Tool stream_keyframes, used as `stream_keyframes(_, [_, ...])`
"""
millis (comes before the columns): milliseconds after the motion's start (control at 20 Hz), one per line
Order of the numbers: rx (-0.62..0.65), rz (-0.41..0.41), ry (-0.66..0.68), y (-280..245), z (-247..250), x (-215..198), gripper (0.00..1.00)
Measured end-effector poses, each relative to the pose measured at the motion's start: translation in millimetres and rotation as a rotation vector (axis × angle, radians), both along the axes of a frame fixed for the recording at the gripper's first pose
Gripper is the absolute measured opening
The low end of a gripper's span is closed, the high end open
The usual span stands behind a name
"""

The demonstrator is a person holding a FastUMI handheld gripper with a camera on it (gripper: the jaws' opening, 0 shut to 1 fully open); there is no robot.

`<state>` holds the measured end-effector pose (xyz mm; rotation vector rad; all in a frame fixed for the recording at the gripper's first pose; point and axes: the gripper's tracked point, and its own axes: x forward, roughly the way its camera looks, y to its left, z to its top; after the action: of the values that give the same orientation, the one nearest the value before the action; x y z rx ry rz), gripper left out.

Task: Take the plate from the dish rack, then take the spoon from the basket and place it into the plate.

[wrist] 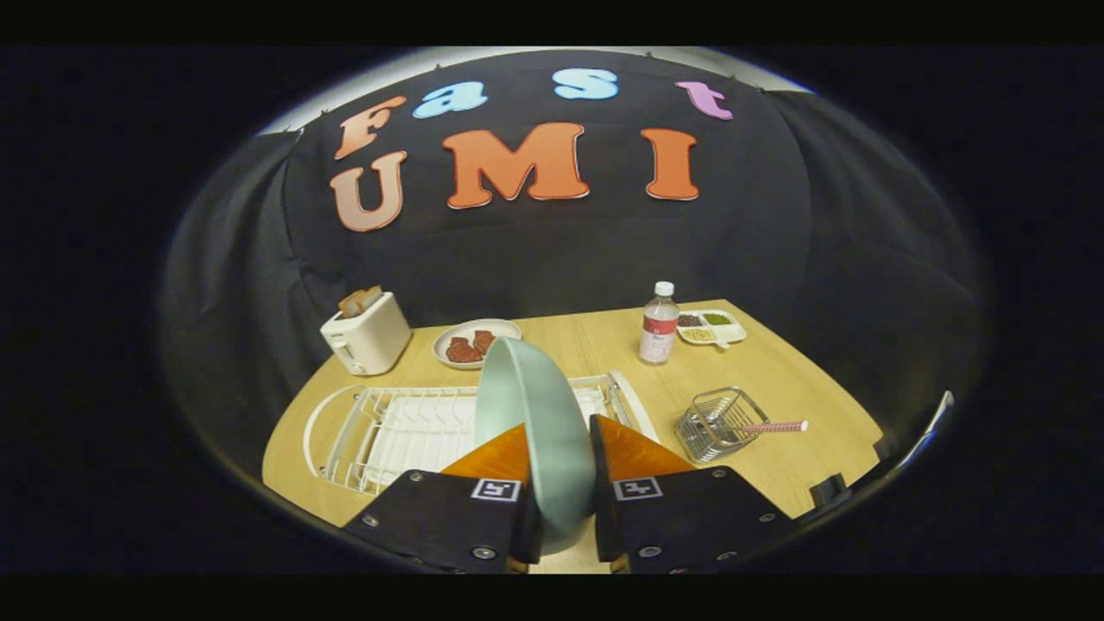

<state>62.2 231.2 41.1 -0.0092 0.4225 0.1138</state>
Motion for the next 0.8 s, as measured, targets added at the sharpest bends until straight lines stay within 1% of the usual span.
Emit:
stream_keyframes(200, [0.139, 0.050, 0.037, -19, -20, -48, 0.25])
stream_keyframes(500, [0.341, 0.103, 0.114, -37, -72, -110, 0.25])
stream_keyframes(650, [0.444, 0.103, 0.179, -40, -108, -129, 0.25])
stream_keyframes(800, [0.536, 0.093, 0.238, -37, -144, -137, 0.25])
